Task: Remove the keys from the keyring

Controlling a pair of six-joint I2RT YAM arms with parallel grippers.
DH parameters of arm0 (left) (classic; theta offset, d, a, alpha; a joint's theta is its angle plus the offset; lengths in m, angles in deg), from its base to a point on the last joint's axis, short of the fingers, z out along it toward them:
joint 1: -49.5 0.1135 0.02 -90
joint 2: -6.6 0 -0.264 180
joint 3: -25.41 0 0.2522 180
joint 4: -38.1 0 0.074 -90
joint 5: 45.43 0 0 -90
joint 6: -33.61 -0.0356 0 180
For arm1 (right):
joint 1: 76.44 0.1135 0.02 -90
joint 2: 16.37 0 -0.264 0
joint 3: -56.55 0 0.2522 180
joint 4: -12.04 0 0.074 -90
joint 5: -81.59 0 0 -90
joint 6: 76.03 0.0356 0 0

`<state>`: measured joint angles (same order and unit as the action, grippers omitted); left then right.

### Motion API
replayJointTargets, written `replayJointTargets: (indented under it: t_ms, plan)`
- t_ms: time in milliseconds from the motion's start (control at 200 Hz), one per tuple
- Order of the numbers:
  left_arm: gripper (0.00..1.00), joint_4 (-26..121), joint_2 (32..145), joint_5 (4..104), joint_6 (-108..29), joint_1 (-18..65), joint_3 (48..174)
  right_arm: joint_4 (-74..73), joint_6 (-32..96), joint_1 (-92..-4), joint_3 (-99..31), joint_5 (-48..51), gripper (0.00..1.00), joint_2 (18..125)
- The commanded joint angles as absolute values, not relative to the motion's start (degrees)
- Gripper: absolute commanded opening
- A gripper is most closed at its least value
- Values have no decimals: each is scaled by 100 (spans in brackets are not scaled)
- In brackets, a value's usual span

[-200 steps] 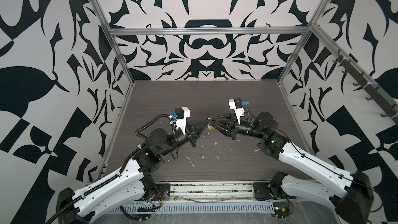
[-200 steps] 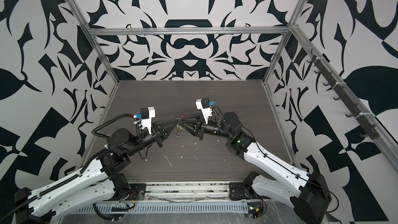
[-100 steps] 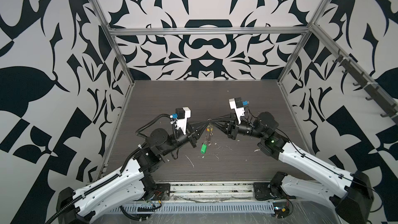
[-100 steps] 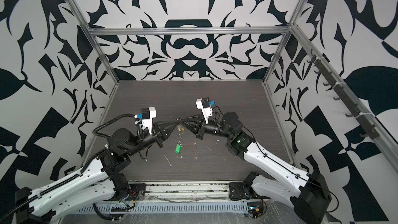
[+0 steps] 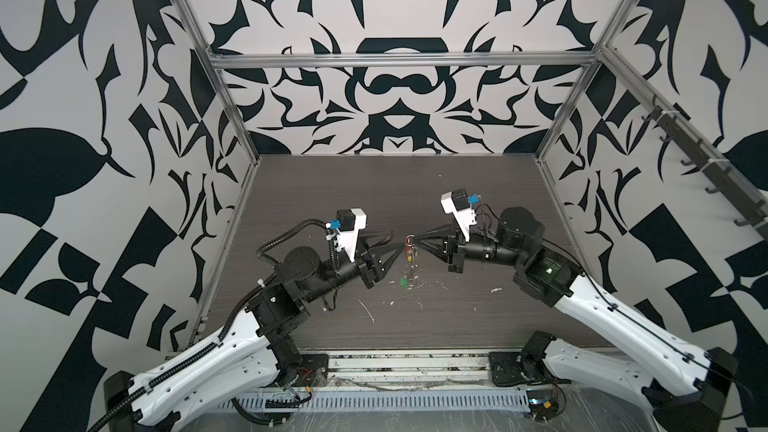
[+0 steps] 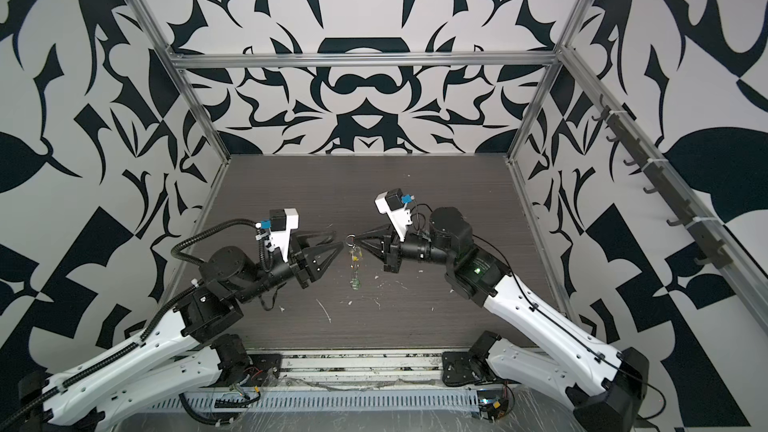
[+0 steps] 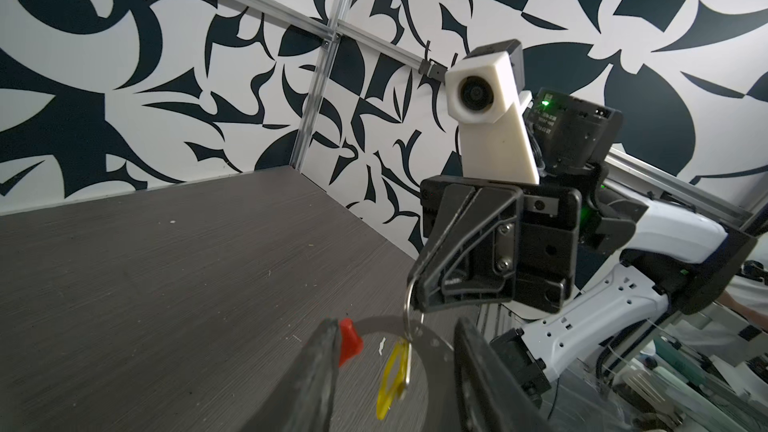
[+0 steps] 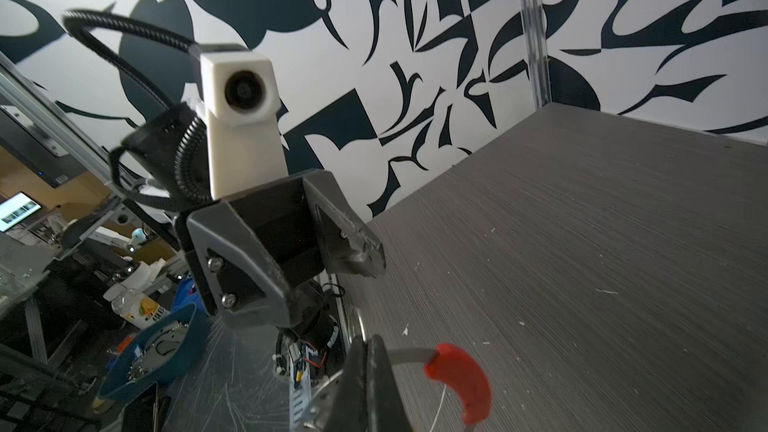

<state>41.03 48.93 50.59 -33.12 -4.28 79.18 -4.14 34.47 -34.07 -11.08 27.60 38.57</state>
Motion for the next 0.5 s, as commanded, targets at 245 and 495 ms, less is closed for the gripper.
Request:
replayJointTargets:
  t_ms: [245, 495]
  plan:
    - [35, 5254, 5636, 7672, -2878, 810, 8858, -2330, 2376, -3390, -2052, 2815, 0, 4092]
    - [34, 5551, 6059, 8277, -2920, 802, 9115, -2465, 2311, -3390, -2321, 2899, 0, 4337]
